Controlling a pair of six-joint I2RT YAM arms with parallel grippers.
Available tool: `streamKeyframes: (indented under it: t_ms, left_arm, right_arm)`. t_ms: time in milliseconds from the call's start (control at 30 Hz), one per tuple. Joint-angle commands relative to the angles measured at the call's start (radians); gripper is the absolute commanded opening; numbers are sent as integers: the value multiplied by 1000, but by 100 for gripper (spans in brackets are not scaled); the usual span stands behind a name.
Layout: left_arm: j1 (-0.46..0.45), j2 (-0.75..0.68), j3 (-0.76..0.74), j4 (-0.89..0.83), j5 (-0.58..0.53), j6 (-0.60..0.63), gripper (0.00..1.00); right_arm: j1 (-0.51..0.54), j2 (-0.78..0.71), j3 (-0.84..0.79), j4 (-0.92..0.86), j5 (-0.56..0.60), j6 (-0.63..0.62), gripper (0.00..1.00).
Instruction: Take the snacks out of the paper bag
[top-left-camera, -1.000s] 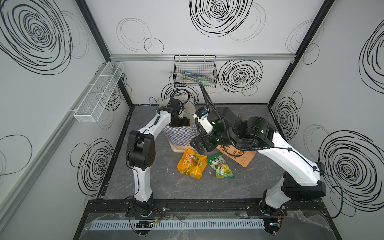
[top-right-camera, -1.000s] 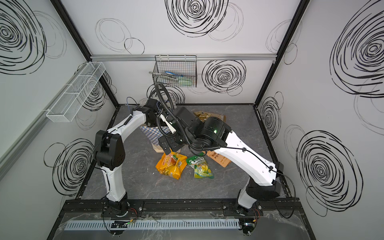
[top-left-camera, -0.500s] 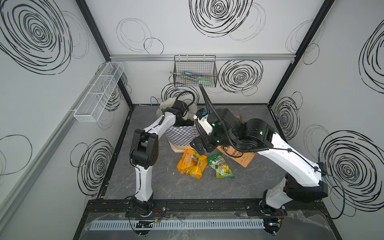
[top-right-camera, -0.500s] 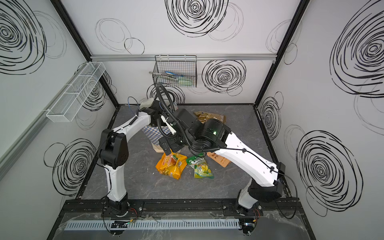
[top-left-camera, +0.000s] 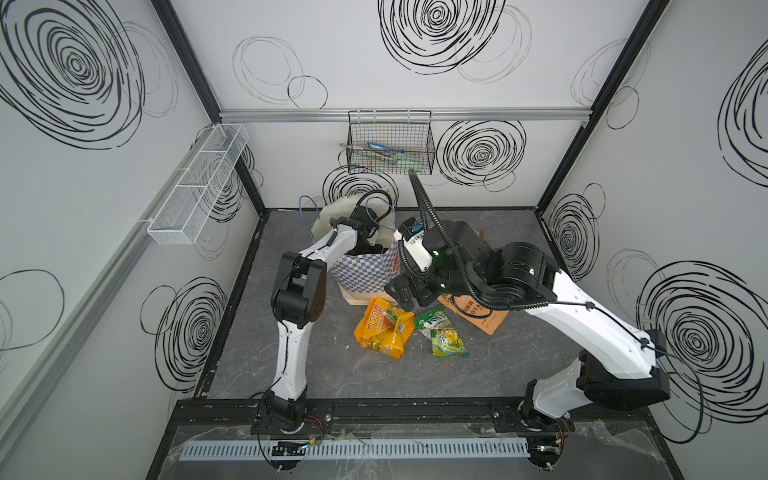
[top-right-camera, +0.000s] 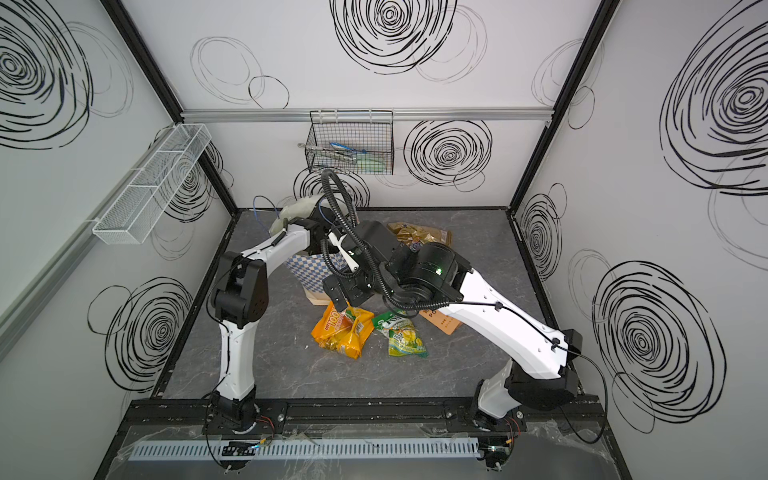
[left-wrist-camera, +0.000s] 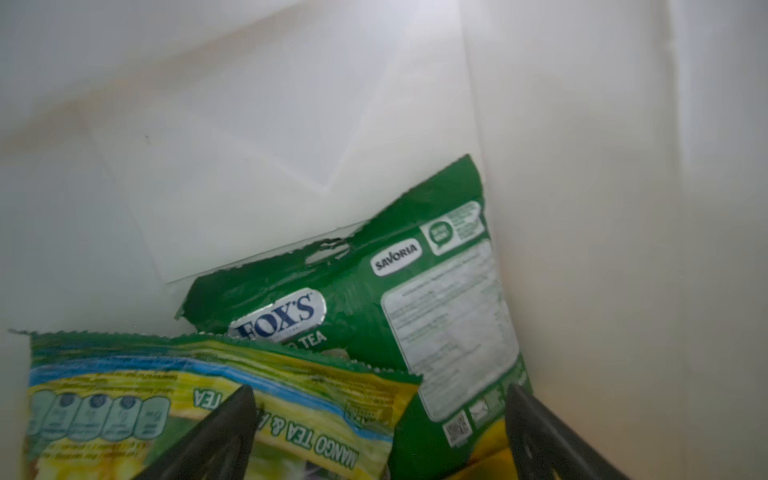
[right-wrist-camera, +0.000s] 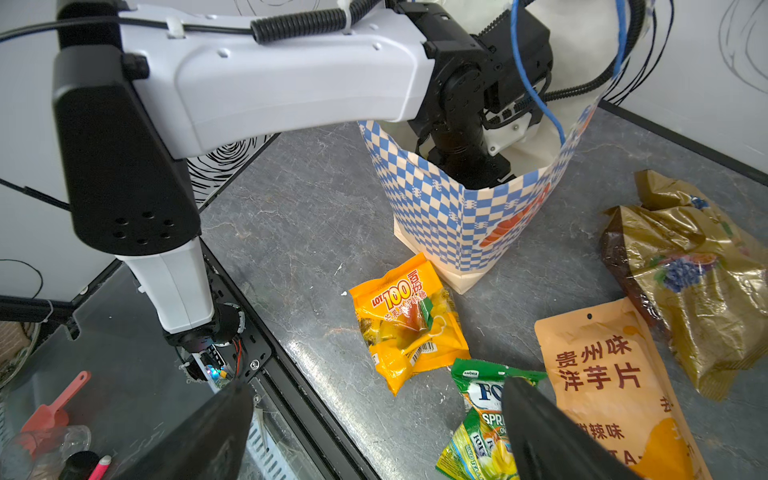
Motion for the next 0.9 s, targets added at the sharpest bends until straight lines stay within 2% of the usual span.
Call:
streamKeyframes:
  t_ms: [0,133,300,500,667,767,867]
  left_arm:
    - [-27,92,40,-111,2,44,97]
    - [-40,110,19,-106,-24,48,100]
    - [-43,91,-3,-90,-34,40,96]
    - [-29,-36,-44,-19,-46,4,96]
    - [-30,-99,-70,-28,-48,0,96]
    - [-35,-100,-112,-43,-26,16,96]
    - [-46,-65,-138,-82,-55,33,96]
  right_arm:
    - [4,-32,-12,25,12,10,97]
    - [4,-47,-31,27,22,17,97]
    - [3,-69,-59,49,23,18,97]
    - [4,-71,-58,50,27,16,97]
    - [4,-71,-65,53,24,16,97]
    - [3,-78,-78,66,24,16,97]
    - [3,-78,-80,75,18,13,97]
